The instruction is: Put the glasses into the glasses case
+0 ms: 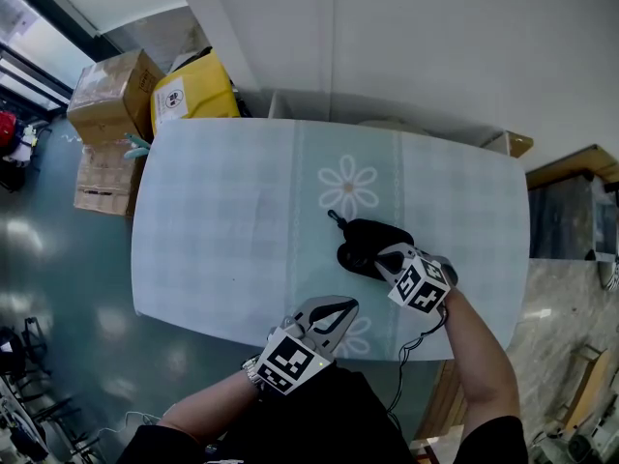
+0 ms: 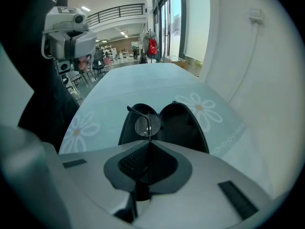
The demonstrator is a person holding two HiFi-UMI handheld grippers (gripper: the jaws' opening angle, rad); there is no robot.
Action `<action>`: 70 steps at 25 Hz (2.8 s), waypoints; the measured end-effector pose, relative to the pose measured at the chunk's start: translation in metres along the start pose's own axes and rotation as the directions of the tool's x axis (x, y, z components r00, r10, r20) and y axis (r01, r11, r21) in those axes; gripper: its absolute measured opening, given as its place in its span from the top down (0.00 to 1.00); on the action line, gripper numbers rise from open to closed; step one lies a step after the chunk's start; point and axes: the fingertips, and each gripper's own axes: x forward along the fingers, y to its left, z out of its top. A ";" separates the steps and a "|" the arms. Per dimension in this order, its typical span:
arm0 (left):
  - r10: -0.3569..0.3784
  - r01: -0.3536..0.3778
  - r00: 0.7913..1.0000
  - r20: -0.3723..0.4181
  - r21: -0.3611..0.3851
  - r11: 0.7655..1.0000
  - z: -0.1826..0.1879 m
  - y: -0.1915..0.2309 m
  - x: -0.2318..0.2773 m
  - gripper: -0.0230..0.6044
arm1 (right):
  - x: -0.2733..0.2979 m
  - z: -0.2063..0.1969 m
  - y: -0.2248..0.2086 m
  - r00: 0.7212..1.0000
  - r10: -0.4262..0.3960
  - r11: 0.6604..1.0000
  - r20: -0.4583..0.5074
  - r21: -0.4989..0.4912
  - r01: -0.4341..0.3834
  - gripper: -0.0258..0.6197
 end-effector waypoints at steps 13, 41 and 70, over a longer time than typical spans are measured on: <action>0.015 -0.015 1.000 0.002 -0.008 1.000 -0.002 -0.004 0.001 0.92 | 0.005 -0.002 0.004 1.000 0.024 1.000 -0.006 0.005 -0.024 0.88; 0.029 -0.034 0.997 0.070 0.079 0.996 0.006 -0.061 -0.038 0.92 | -0.133 0.030 0.042 0.855 -0.407 0.895 0.322 0.325 0.304 0.92; 0.039 -0.063 0.984 0.175 0.130 0.990 0.026 -0.116 -0.131 0.92 | -0.252 0.099 0.206 0.527 -0.677 0.707 0.514 0.654 0.269 0.92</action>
